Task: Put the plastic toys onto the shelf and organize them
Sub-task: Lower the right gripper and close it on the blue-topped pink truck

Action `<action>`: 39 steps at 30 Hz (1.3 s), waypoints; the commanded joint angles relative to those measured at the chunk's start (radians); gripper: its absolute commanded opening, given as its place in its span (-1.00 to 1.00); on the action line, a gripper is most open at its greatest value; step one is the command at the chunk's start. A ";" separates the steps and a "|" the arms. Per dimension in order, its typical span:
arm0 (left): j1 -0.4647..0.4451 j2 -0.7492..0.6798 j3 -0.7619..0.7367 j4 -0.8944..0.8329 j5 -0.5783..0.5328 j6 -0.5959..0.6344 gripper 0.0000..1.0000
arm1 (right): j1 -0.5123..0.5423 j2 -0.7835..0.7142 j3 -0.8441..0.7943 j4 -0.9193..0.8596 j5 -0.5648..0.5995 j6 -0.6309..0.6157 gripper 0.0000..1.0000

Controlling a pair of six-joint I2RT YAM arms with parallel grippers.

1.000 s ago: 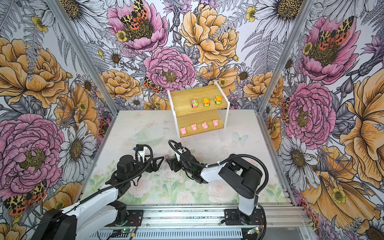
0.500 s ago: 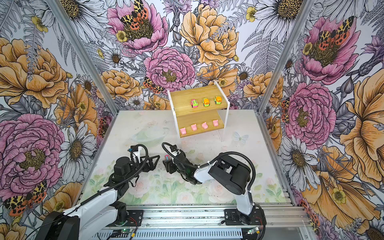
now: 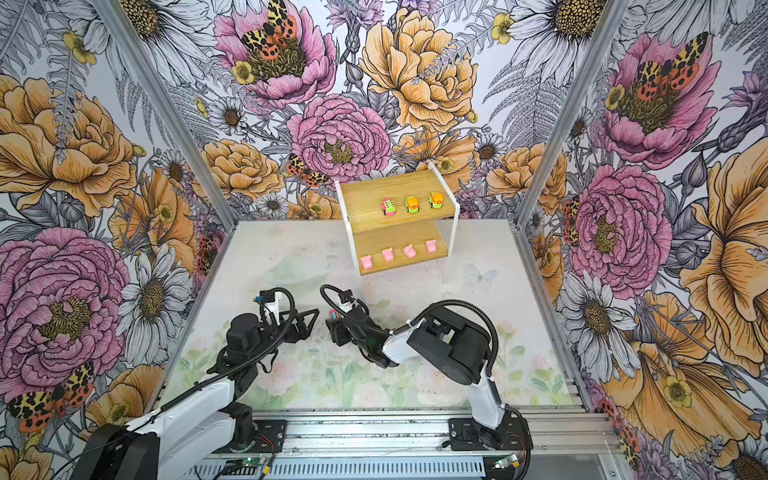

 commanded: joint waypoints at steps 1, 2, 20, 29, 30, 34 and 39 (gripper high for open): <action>0.009 -0.009 -0.017 0.020 0.017 -0.013 0.97 | 0.004 0.028 0.030 0.022 0.018 0.013 0.15; 0.008 -0.008 -0.017 0.019 0.018 -0.013 0.98 | 0.004 0.032 0.033 0.022 0.017 0.012 0.13; 0.010 0.018 -0.009 0.024 0.025 -0.013 0.98 | 0.002 0.070 0.057 0.048 0.019 -0.015 -0.15; 0.010 0.023 -0.010 0.027 0.023 -0.013 0.98 | -0.004 0.095 0.072 0.041 0.018 -0.033 -0.26; 0.010 0.024 -0.010 0.028 0.025 -0.013 0.98 | -0.007 0.095 0.071 0.042 0.017 -0.032 -0.29; 0.011 0.030 -0.007 0.030 0.027 -0.013 0.98 | -0.012 0.095 0.068 0.042 0.014 -0.032 -0.39; 0.012 0.029 -0.010 0.030 0.026 -0.015 0.98 | -0.018 0.074 0.051 0.041 -0.016 -0.050 -0.46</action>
